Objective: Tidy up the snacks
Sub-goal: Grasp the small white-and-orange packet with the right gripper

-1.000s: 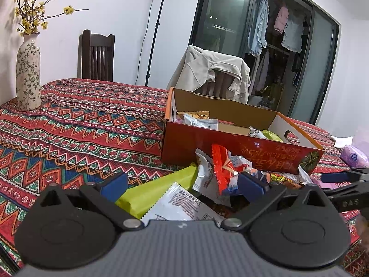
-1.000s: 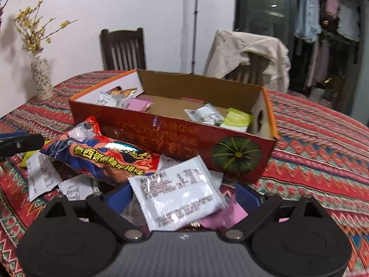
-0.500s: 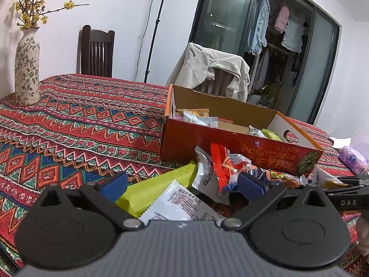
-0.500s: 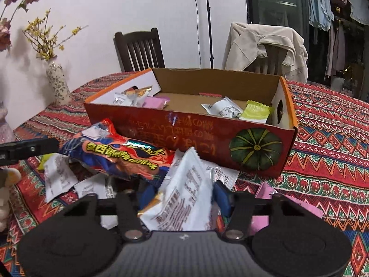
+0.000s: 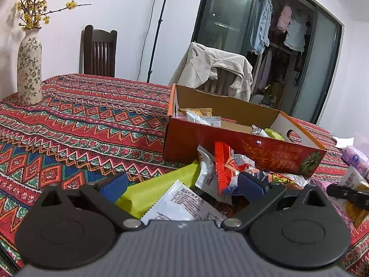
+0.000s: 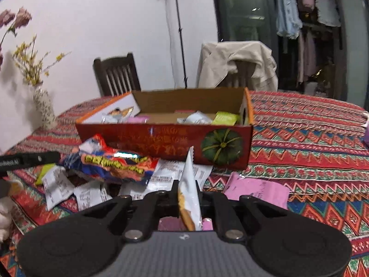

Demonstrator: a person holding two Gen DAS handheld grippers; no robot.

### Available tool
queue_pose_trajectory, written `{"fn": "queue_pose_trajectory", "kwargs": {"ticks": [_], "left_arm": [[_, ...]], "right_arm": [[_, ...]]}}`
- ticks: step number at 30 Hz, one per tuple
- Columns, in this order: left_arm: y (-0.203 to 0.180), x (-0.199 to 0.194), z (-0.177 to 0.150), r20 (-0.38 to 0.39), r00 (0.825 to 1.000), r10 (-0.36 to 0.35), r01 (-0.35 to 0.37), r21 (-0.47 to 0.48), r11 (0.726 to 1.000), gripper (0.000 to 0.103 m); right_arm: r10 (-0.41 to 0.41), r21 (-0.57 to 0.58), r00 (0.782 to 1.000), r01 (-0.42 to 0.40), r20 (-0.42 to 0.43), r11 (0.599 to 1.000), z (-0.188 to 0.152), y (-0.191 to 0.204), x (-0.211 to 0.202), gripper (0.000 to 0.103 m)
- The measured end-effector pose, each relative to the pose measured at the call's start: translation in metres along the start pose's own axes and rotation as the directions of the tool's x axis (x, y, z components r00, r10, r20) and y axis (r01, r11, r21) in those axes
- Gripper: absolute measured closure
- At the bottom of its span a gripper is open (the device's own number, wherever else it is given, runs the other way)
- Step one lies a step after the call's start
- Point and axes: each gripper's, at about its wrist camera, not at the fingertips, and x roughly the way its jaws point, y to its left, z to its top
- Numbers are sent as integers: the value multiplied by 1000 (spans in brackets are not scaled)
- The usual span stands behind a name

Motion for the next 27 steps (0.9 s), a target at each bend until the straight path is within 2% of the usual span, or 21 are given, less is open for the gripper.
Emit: {"fn": "queue_pose_trajectory", "kwargs": {"ticks": [11,21,27], "left_arm": [[-11,-8,2,2,999,49,-49,52,997,0],[-26,-17,-4,-53,996,65,-59,118,991,0],[-31,-13,-13,-113,991,76,-60,140,988,0]], "right_arm": [[-34,34,997,32,71,999,-6,1,-27,95],[-29,35,995,25,97,999,-13,2,-40,95],[-13,30,995,10,97,999,-18,6,-42,95]]}}
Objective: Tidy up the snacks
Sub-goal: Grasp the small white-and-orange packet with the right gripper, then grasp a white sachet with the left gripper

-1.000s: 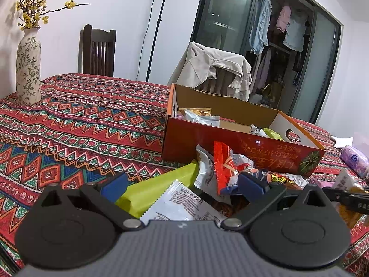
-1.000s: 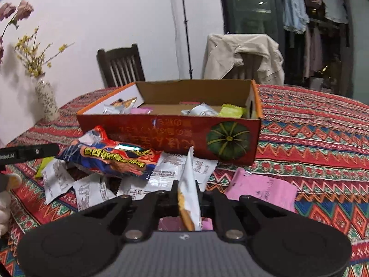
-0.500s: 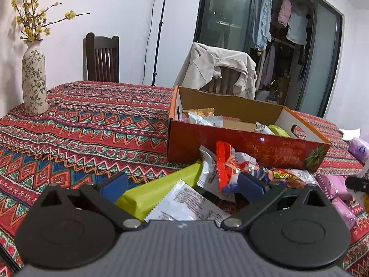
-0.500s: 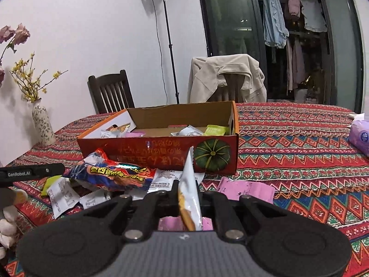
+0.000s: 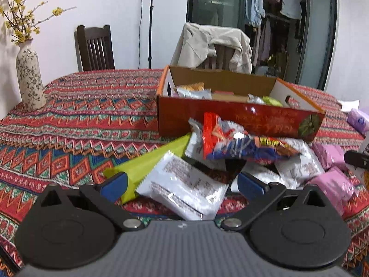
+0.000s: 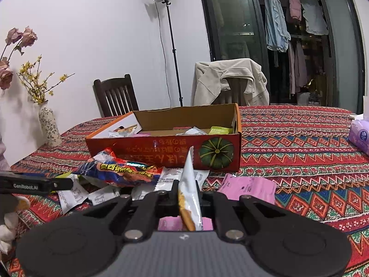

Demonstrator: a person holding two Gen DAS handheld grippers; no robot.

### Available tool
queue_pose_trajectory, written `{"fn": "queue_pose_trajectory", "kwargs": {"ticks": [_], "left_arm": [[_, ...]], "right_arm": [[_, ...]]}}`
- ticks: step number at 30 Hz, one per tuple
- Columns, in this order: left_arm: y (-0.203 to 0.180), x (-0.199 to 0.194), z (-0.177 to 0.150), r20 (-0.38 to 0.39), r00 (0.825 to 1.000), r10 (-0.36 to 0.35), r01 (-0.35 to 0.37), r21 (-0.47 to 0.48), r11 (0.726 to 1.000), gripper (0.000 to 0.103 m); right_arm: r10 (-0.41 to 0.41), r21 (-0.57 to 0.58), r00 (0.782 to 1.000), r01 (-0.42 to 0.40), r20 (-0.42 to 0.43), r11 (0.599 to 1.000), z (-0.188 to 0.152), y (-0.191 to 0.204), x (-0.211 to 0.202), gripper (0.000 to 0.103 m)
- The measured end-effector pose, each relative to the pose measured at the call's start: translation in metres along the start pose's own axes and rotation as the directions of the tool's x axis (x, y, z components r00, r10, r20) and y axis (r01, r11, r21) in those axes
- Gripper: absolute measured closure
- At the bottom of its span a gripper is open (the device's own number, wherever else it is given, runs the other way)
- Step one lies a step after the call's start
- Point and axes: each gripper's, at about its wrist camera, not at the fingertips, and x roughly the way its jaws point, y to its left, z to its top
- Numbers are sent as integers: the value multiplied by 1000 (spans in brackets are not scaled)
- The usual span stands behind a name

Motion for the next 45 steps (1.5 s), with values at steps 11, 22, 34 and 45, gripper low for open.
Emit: {"fn": "queue_pose_trajectory", "kwargs": {"ticks": [11,22,34,45], "left_arm": [[-4,26,10,-55,994,93,-95,-36,995,0],[-10,40,1,-128,967,222,-230,-46,972,0],[7,16,-10,-90,981,174,-182,-80,980,38],[22,-12,-7,-3,990,138,-138,-109,984,52]], "right_arm": [[8,6,1000,-8,-2,1000,-5,0,-2,95],[15,17,1000,-15,-6,1000,-9,-2,0,95],[26,15,1000,-26,-5,1000,-11,2,-4,95],[22,2,1000,-22,18,1000,-7,7,-14,95]]}}
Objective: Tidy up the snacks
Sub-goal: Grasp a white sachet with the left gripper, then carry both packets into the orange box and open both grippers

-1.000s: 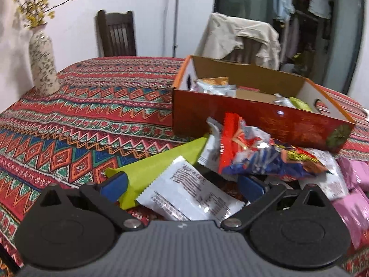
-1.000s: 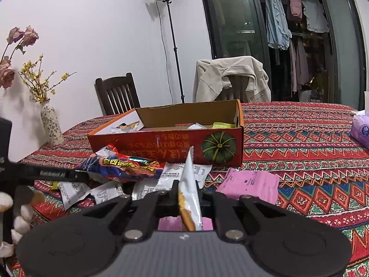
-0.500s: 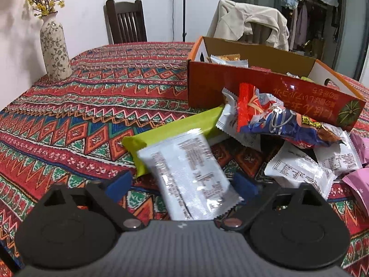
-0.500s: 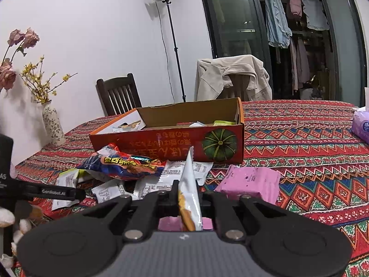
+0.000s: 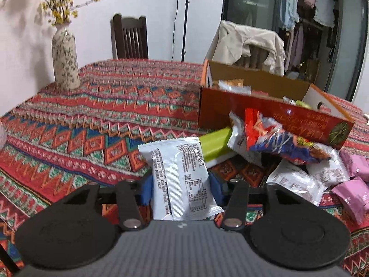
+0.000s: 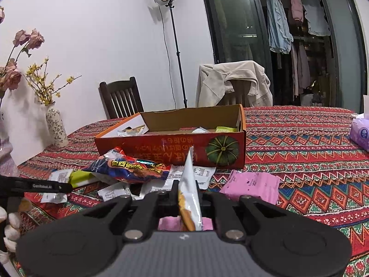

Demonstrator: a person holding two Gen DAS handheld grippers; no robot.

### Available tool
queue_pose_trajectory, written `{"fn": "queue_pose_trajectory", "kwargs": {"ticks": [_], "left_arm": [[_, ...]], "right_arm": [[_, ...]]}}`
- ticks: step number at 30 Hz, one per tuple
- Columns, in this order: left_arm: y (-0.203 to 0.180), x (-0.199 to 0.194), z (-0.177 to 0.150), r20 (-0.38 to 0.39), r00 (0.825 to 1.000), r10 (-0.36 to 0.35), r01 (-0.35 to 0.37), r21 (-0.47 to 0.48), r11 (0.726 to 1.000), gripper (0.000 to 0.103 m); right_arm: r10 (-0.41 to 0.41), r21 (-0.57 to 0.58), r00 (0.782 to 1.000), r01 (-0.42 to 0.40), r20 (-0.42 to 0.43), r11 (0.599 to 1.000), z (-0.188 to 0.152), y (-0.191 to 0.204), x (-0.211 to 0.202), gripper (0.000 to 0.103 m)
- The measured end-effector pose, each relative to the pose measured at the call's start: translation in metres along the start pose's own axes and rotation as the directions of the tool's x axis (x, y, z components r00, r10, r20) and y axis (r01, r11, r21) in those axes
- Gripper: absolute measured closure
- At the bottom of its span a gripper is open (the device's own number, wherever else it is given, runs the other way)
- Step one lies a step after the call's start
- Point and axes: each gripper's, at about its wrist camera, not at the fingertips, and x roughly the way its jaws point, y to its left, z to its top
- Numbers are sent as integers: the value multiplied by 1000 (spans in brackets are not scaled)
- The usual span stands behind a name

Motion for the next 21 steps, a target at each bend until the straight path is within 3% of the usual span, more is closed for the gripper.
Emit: {"fn": "queue_pose_trajectory", "kwargs": {"ticks": [11,21], "left_arm": [[-11,-26,32,129,990,-62,58,35,998,52],[-48,-12,96,220,966,-134,114,98,989,52]], "right_arm": [[-16,-23,999,17,46,1000,16,1,-5,95],[-25,-81,992,35,126,996,65,6,16,95]]}}
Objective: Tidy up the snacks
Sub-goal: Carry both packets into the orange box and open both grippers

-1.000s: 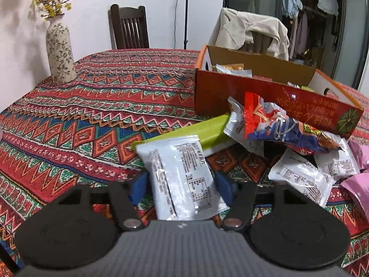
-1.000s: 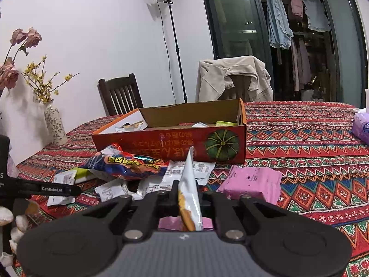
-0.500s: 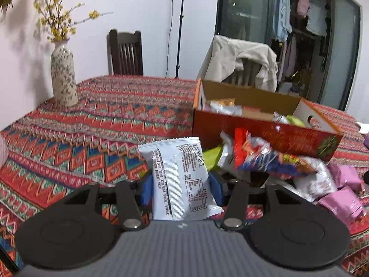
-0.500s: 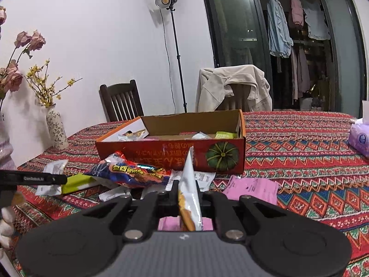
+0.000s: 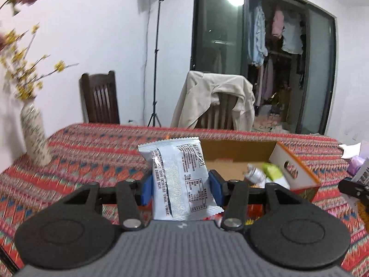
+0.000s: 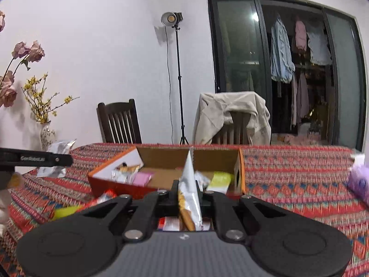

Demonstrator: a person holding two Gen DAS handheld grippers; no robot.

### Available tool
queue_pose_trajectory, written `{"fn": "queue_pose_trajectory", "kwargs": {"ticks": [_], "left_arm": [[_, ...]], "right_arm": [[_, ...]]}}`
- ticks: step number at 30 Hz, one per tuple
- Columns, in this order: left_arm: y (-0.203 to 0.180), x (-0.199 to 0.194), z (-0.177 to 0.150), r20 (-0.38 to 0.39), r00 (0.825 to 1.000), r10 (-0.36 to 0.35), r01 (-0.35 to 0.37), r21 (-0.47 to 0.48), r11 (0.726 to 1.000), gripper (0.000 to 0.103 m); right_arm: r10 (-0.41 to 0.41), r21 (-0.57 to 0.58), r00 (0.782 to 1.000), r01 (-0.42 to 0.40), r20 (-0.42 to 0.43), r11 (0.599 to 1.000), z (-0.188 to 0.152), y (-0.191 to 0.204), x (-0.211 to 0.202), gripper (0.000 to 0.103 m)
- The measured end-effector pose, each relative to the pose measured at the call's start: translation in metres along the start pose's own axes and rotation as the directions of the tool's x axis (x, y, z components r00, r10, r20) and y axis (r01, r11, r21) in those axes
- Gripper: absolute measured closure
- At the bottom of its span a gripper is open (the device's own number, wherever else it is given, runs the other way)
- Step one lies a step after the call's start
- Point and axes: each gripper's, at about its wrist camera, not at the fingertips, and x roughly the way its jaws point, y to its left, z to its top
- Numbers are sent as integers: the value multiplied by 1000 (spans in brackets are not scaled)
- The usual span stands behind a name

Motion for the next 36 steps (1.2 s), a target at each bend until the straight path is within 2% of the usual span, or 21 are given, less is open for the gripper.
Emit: {"fn": "queue_pose_trajectory", "kwargs": {"ticks": [8,15,23,30,33,34,35,36], "left_arm": [[-28,54,36,10,1000,-29,28,19,999,52],[-43,104,46,-7,999,-32,32,-3,999,52],[-42,150,27,-67,997,-33,32,-9,999,52],[-38,162,13,-114,993,-28,28,4,1000,51],[-39,160,12,-121,992,-34,35,6,999,34],[-38,158,13,-115,993,-41,41,-1,999,21],[-37,155,14,-105,994,-43,43,-5,999,12],[-36,151,15,-93,995,-41,41,-6,999,7]], "right_arm": [[-7,-25,999,7,33,1000,42,-3,46,95],[-20,-17,1000,20,17,1000,63,-15,98,95],[-14,32,1000,14,-22,999,45,-31,145,95],[-11,45,996,16,-90,999,29,-37,166,94],[-16,49,993,22,-121,999,28,-39,171,90],[-18,49,992,25,-122,998,27,-39,170,86],[-18,49,992,24,-124,999,27,-39,170,78],[-16,53,992,23,-124,998,27,-39,169,52]]}}
